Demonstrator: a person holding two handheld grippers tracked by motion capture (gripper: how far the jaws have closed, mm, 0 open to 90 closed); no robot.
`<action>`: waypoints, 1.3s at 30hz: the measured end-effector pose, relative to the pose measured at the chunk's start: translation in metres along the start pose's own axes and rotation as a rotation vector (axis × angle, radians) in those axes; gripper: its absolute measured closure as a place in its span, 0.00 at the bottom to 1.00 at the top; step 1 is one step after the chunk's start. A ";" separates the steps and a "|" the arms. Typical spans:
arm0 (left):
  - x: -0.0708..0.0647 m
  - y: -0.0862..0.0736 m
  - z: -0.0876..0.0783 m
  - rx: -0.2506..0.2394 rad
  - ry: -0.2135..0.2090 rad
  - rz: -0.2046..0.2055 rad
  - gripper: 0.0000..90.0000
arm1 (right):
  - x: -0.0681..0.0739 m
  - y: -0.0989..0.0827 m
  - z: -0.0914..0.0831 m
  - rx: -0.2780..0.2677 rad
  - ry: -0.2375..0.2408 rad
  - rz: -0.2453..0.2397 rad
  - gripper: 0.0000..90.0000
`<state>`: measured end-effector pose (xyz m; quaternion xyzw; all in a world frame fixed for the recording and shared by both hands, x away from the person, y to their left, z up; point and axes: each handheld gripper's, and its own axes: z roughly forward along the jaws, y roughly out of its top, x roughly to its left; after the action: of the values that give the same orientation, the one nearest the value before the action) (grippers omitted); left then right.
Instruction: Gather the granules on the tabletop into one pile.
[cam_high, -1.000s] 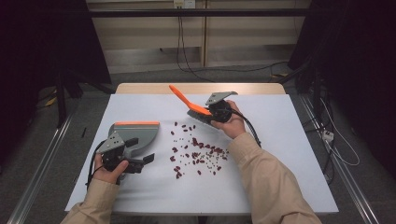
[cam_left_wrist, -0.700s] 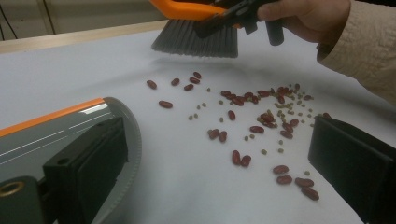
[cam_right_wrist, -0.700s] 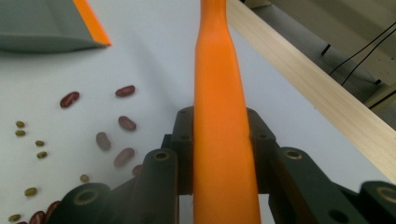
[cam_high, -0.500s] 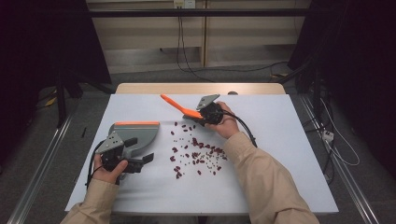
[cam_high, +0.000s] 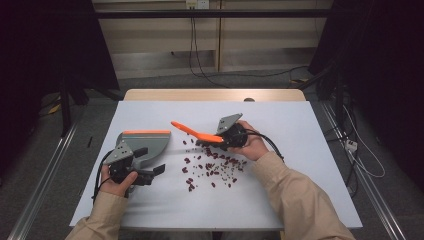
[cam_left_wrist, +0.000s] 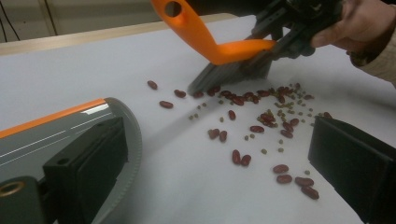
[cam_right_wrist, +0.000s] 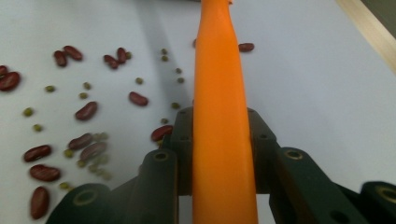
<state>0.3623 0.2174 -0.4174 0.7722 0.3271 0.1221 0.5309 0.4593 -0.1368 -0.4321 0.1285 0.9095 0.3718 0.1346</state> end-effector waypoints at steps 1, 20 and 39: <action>0.000 0.000 0.000 0.001 0.000 0.001 0.05 | 0.002 -0.001 -0.002 0.002 0.004 -0.003 0.79; 0.000 0.000 0.001 0.006 -0.005 -0.002 0.05 | -0.029 0.018 0.007 -0.133 -0.092 0.124 0.79; 0.002 0.000 -0.001 0.001 0.000 -0.007 0.05 | -0.026 0.042 0.055 -0.031 -0.019 0.005 0.79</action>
<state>0.3629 0.2195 -0.4176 0.7712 0.3298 0.1199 0.5312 0.5079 -0.0807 -0.4362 0.1320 0.9020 0.3850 0.1442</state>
